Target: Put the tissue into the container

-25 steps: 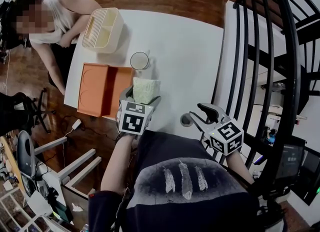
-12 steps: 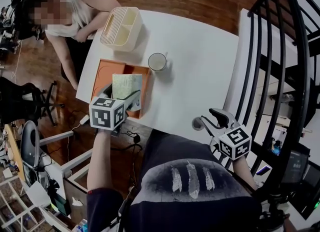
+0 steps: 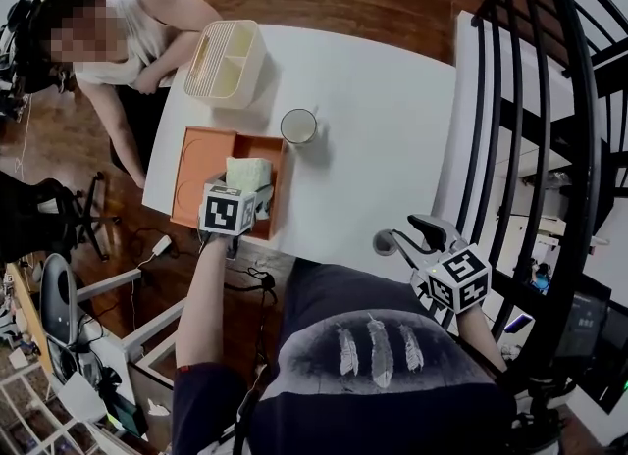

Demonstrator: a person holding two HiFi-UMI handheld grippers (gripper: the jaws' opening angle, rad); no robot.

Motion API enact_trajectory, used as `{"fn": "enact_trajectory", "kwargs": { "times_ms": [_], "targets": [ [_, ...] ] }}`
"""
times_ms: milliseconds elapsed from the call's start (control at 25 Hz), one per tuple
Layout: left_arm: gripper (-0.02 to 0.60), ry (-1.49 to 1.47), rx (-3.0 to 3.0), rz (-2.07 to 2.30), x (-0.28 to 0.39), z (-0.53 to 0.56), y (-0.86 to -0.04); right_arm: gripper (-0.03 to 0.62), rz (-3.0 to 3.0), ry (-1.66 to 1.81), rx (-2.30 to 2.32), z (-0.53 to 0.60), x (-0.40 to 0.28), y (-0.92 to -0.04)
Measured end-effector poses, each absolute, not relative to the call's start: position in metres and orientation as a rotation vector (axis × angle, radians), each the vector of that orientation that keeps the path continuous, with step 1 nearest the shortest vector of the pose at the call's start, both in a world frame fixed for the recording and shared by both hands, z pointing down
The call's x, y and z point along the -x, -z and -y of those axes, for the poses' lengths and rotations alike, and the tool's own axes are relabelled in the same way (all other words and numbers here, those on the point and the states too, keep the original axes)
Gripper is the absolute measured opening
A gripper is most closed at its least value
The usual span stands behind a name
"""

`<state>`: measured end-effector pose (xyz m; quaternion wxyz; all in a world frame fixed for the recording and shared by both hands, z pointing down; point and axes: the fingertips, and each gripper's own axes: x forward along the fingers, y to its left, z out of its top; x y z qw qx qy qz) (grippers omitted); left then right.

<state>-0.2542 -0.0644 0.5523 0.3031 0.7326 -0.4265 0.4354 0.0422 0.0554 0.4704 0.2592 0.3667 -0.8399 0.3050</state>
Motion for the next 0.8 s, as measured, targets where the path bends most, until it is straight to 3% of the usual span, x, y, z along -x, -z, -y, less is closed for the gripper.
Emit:
{"fn": "enact_trajectory", "kwargs": {
  "times_ms": [440,680,800],
  "targets": [
    [0.503,-1.194,-1.968,1.172,0.251,0.066,-0.553,0.173,2.291,-0.815,-0.976,-0.051,-0.036,-0.466],
    [0.506,-1.051,-2.070,1.229,0.243,0.083,-0.489,0.173,2.293,-0.807,-0.958,-0.053,-0.033,-0.468],
    [0.505,-0.939,-2.255,1.168,0.204,0.082,-0.430,0.173,2.308,-0.793,-0.970,-0.046,-0.035,-0.462]
  ]
}}
